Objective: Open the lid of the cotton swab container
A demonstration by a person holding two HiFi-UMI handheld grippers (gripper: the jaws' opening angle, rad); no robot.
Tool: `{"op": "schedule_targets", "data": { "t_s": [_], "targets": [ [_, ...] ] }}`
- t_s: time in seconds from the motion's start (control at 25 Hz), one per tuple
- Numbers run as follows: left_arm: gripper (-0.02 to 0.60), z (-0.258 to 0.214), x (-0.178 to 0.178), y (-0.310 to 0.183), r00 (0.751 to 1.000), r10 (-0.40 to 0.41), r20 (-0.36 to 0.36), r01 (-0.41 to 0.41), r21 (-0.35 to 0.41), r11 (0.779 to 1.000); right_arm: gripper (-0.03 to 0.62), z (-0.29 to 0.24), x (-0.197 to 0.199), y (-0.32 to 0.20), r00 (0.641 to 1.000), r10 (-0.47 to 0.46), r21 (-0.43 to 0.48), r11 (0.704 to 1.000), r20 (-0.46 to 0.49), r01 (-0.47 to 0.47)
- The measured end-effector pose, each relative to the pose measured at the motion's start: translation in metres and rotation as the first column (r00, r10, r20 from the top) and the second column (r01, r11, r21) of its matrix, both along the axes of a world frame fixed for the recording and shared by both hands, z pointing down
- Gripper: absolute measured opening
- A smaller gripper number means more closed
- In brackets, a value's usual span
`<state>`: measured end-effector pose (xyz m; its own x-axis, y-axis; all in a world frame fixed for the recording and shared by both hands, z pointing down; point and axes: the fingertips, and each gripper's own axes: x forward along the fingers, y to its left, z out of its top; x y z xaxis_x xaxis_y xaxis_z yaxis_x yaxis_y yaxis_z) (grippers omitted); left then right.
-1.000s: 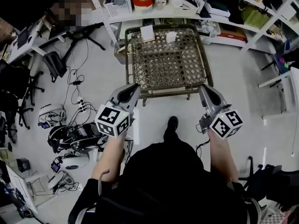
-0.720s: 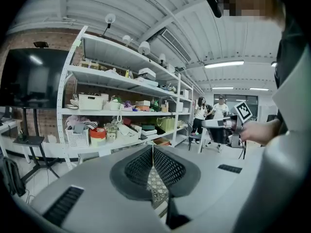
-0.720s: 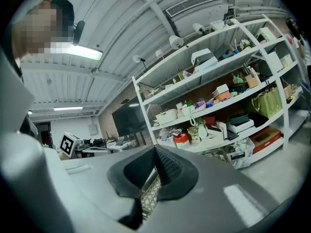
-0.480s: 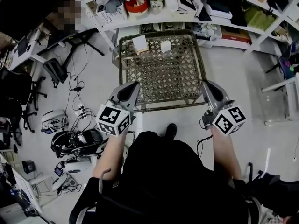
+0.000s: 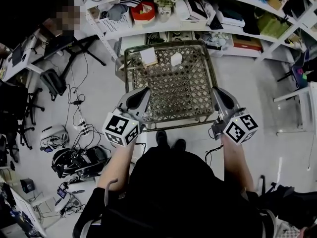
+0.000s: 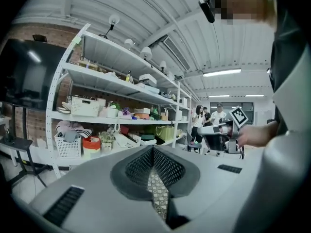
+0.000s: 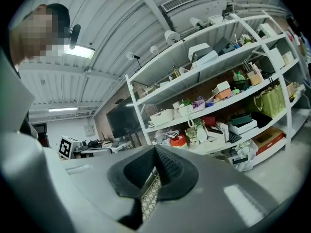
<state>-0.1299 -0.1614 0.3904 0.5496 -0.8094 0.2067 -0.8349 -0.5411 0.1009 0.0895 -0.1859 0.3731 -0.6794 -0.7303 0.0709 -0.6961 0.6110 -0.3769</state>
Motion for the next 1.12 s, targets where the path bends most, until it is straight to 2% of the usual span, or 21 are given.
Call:
{"op": "schedule_targets", "data": {
  "t_s": [0.08, 0.2, 0.44, 0.56, 0.8, 1.12],
  "targets": [
    [0.005, -0.004, -0.005, -0.008, 1.000, 0.013, -0.006, -0.013, 0.024, 1.000, 0.011, -0.002, -0.011, -0.008, 1.000, -0.001, 0.001, 1.000, -0.008, 0.001],
    [0.005, -0.001, -0.011, -0.018, 0.999, 0.038, 0.022, -0.039, 0.043, 0.998, 0.011, -0.008, -0.030, -0.019, 1.000, 0.006, 0.010, 1.000, -0.005, -0.006],
    [0.003, 0.012, -0.012, -0.032, 0.988, 0.137, 0.072, -0.139, 0.020, 0.990, 0.011, -0.010, -0.060, -0.024, 1.000, 0.003, -0.004, 1.000, -0.005, -0.003],
    [0.003, 0.016, -0.009, -0.037, 0.985, 0.165, 0.057, -0.167, 0.020, 0.986, 0.011, -0.006, -0.062, -0.027, 1.000, 0.016, -0.023, 1.000, -0.004, -0.016],
    [0.005, 0.028, -0.007, -0.060, 0.986, 0.166, 0.018, -0.166, 0.000, 0.986, 0.011, 0.002, -0.054, -0.043, 0.999, 0.039, -0.038, 0.999, 0.006, -0.038],
    [0.005, 0.055, 0.009, -0.106, 0.979, 0.200, 0.031, -0.198, -0.050, 0.979, 0.011, 0.034, -0.045, -0.083, 0.999, 0.038, -0.113, 0.993, 0.016, -0.036]
  ]
}}
